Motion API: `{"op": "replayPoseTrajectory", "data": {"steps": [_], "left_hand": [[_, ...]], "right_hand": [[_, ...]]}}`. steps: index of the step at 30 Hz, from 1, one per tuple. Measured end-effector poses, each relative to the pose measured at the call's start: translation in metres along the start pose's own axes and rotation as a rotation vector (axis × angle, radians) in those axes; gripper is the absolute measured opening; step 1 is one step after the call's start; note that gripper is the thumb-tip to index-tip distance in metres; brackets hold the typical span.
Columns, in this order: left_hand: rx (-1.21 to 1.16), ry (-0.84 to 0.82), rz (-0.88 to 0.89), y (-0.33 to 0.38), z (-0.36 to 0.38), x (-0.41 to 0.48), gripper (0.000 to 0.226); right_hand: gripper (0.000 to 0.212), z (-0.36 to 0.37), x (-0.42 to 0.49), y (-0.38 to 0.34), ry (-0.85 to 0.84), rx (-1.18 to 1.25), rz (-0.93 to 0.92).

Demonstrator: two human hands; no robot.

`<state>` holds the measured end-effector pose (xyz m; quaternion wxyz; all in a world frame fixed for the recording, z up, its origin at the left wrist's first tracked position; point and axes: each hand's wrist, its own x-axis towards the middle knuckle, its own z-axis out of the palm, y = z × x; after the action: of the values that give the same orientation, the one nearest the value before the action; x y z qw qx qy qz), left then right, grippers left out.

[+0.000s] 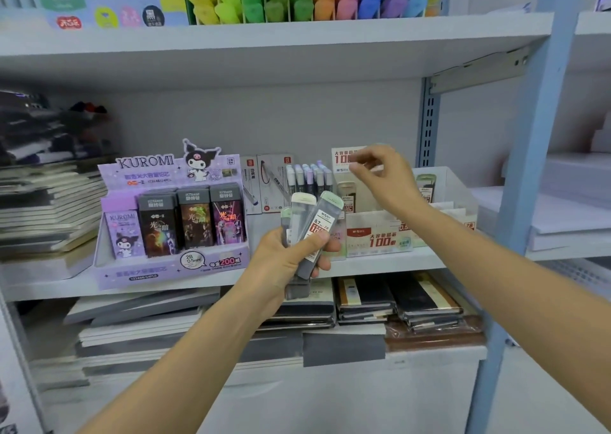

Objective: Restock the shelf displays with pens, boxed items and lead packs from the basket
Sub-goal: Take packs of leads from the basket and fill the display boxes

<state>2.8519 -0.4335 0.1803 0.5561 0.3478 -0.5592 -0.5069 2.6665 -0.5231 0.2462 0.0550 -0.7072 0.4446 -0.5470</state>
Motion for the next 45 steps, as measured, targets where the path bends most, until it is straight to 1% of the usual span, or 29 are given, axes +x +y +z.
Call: {"op": "replayPoseTrajectory", "data": {"steps": [1,2,3,5,6,7,8,10,14,17,19,22,25,27,30,32,34,37,40,45], "left_hand": [[0.021,-0.01,-0.008,0.0,0.001,-0.001,0.02],[0.038,-0.021,-0.018,0.0,0.003,-0.001,0.019],[0.05,-0.034,-0.027,0.0,0.005,-0.002,0.02],[0.063,-0.064,-0.042,0.001,0.011,-0.004,0.02],[0.071,-0.079,-0.045,0.002,0.013,-0.005,0.019],[0.084,-0.091,-0.05,0.004,0.016,-0.005,0.018],[0.097,-0.101,-0.056,0.005,0.017,-0.006,0.019],[0.12,-0.118,-0.074,0.005,0.018,-0.008,0.022],[0.127,-0.09,-0.088,0.004,0.016,-0.011,0.017],[0.098,-0.059,-0.095,0.006,0.016,-0.011,0.019],[0.077,-0.036,-0.106,0.008,0.015,-0.01,0.02],[0.041,0.003,-0.109,0.009,0.012,-0.009,0.018],[0.039,0.033,-0.093,0.009,0.01,-0.008,0.016],[0.046,0.047,-0.084,0.009,0.008,-0.007,0.016],[0.041,0.06,-0.073,0.008,0.007,-0.006,0.018],[0.034,0.066,-0.066,0.008,0.007,-0.005,0.019],[0.02,0.073,-0.063,0.008,0.006,-0.004,0.018],[0.005,0.078,-0.056,0.008,0.004,-0.002,0.019],[-0.005,0.081,-0.056,0.008,0.002,0.0,0.019],[-0.018,0.079,-0.065,0.008,0.003,0.003,0.022]], "right_hand": [[0.016,-0.004,-0.004,-0.007,-0.011,0.08,-0.033],[0.016,-0.009,-0.008,-0.015,-0.089,0.175,-0.049],[0.018,-0.014,-0.014,-0.022,-0.221,0.244,-0.049],[0.019,-0.018,-0.025,-0.031,-0.496,0.243,-0.042],[0.017,-0.019,-0.029,-0.033,-0.578,0.216,-0.05],[0.016,-0.02,-0.031,-0.032,-0.603,0.206,-0.058],[0.018,-0.022,-0.032,-0.032,-0.585,0.226,-0.052],[0.023,-0.029,-0.028,-0.03,-0.496,0.338,0.011],[0.015,-0.049,-0.012,-0.023,-0.417,0.614,0.149],[0.016,-0.056,-0.004,-0.019,-0.4,0.737,0.207],[0.018,-0.06,0.0,-0.016,-0.345,0.763,0.215],[0.016,-0.067,0.006,-0.004,-0.233,0.636,0.17],[0.026,-0.072,0.008,0.009,-0.229,0.432,0.105],[0.032,-0.073,0.007,0.013,-0.206,0.337,0.072],[0.031,-0.072,0.008,0.018,-0.12,0.249,0.053],[0.025,-0.071,0.009,0.019,-0.081,0.222,0.046],[0.019,-0.071,0.011,0.018,-0.054,0.25,0.047],[0.018,-0.074,0.017,0.017,-0.003,0.282,0.046],[0.019,-0.076,0.023,0.021,0.019,0.202,0.05],[0.019,-0.061,0.031,0.028,0.004,0.086,0.061]]}}
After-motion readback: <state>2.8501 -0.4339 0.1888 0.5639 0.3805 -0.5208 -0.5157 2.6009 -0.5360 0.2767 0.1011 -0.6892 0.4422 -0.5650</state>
